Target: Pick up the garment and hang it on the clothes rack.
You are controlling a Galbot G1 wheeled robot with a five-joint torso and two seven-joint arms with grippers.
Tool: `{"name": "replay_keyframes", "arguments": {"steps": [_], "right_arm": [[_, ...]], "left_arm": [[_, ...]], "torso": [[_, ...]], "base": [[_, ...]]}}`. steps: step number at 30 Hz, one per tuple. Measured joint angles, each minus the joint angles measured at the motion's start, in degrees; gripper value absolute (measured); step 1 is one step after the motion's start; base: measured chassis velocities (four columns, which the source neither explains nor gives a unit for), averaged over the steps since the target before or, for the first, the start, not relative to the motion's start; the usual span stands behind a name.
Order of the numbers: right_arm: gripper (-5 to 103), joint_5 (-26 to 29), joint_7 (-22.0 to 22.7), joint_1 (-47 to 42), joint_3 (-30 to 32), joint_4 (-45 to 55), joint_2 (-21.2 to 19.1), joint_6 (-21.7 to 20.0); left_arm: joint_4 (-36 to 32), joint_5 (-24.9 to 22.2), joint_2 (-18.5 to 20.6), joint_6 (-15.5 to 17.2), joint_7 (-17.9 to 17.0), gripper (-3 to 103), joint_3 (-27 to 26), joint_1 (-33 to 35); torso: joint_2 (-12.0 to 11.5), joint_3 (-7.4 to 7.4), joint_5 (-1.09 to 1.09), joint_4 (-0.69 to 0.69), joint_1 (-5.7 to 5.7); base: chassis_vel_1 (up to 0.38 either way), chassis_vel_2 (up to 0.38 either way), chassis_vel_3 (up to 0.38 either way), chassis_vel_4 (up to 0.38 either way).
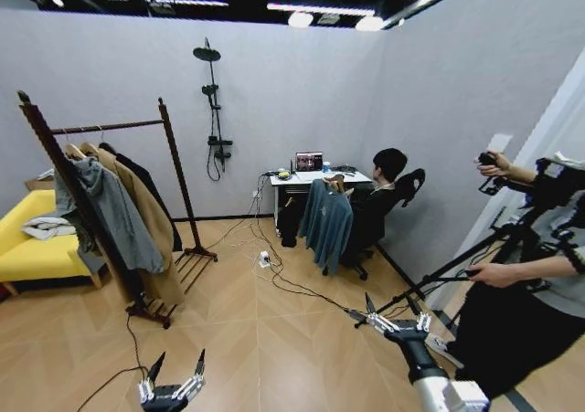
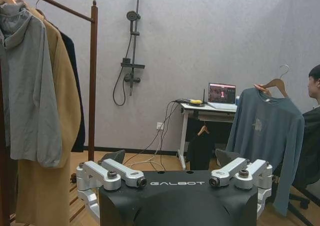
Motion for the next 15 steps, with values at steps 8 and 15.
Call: {"name": "replay_keyframes", "arguments": {"steps": [8,15], "right_arm": [[100,0.25,-0.11,0.53,0.16,-0.40,-0.17,0.40],[100,0.53,-0.06,0.72,0.30,-0.57,-0.29,0.70]], "left_arm": [[0.00,0.00,0.00,0.00,0.00,100,0.00,0.00],[0.00,0.00,0.00,0.00,0.00,100,0.00,0.00]], "torso": [[-0.58,-0.32,0.00,0.00,-0.17],[-4.40,-2.31,0.00,0.00,-1.89]], "base": [[0.000,0.000,0.000,0.000],[0.000,0.000,0.000,0.000]]}}
